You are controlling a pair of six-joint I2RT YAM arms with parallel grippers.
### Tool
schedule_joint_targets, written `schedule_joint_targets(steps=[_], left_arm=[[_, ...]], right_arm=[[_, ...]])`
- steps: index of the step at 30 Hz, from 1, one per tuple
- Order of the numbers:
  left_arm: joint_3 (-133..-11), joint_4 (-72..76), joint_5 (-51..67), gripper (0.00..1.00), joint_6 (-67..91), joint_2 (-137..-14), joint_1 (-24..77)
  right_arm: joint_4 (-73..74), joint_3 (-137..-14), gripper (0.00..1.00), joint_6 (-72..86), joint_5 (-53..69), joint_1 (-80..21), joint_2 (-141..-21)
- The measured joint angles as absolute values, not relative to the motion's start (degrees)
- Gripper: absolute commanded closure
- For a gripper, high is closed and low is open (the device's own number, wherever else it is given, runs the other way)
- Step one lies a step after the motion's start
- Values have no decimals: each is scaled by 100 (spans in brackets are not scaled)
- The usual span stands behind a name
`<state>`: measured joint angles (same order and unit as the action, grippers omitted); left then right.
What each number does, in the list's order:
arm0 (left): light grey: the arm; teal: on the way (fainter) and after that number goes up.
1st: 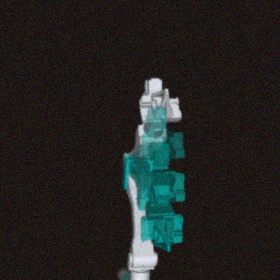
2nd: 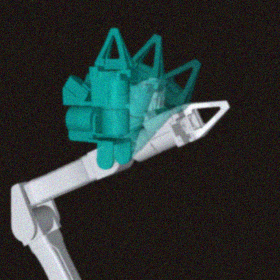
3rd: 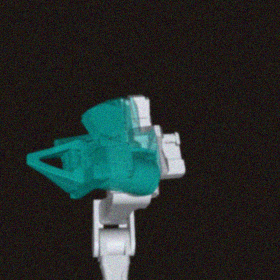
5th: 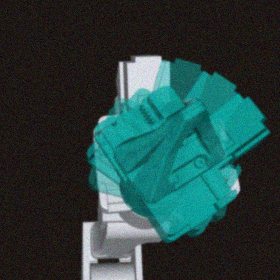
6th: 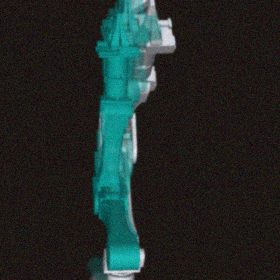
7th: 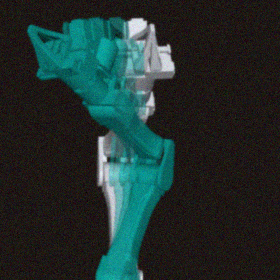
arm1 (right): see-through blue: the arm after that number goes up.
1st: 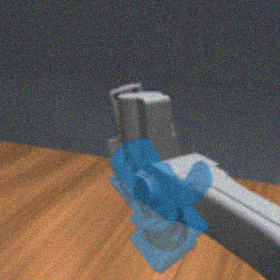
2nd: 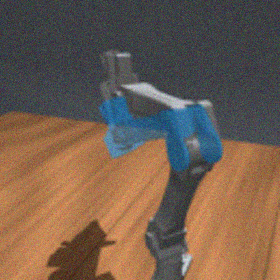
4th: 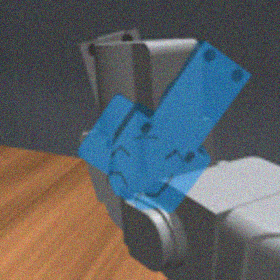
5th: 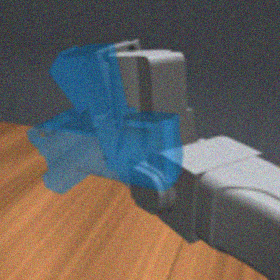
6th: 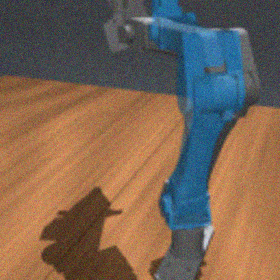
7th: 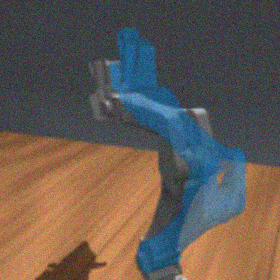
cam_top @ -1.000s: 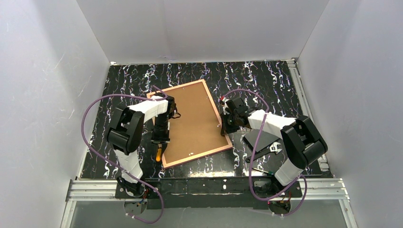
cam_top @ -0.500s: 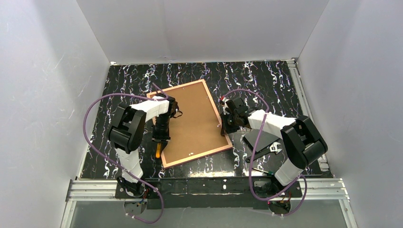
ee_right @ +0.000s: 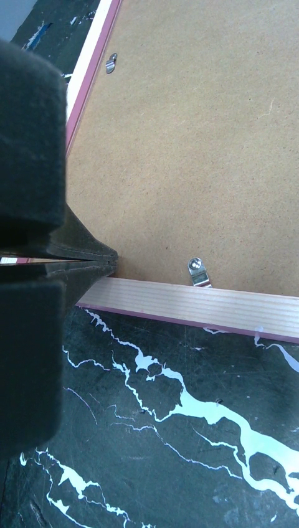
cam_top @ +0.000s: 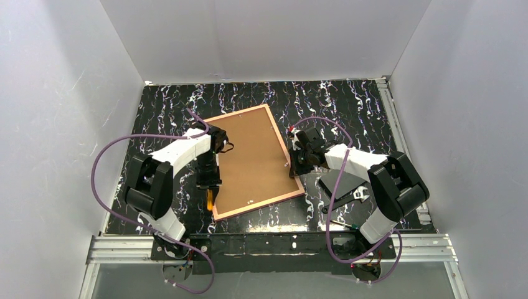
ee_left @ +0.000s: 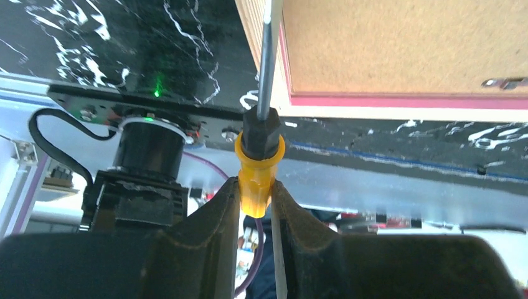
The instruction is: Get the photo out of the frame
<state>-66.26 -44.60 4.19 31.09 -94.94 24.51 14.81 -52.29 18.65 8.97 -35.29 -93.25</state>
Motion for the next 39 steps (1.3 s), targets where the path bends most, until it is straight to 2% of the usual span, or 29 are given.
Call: schedule_joint_targets(steps=[9, 14, 17, 20, 24, 30, 33, 36, 39], left_arm=[[-6637, -4648, 989, 100, 2714, -10038, 2451], [-6676, -4117, 902, 100, 2609, -10042, 2657], [-7057, -3719, 668, 85, 2502, -10269, 3173], [-7325, -3006, 460, 75, 2259, -10613, 3618], [-7389, -2418, 346, 56, 1988, -11039, 3804], [-7017, -2038, 287, 38, 1839, -10659, 3811], [-6667, -1767, 178, 21, 1839, -10304, 3811], [-6294, -1461, -19, 16, 1927, -9957, 3846], [-5948, -1146, -268, 20, 1997, -9644, 3957]], right_arm=[[1479, -5216, 99, 1833, 895, -3544, -9299], [1511, -5153, 99, 1802, 880, -3573, -9194], [1518, -5065, 99, 1802, 825, -3577, -9054], [1553, -4901, 99, 1804, 744, -3577, -8772], [1653, -4768, 99, 1806, 646, -3577, -8274], [1691, -4692, 99, 1822, 556, -3577, -7837], [1721, -4689, 99, 1828, 526, -3577, -7795], [1793, -4657, 99, 1835, 508, -3577, -7745], [1920, -4593, 99, 1852, 508, -3577, -7629]])
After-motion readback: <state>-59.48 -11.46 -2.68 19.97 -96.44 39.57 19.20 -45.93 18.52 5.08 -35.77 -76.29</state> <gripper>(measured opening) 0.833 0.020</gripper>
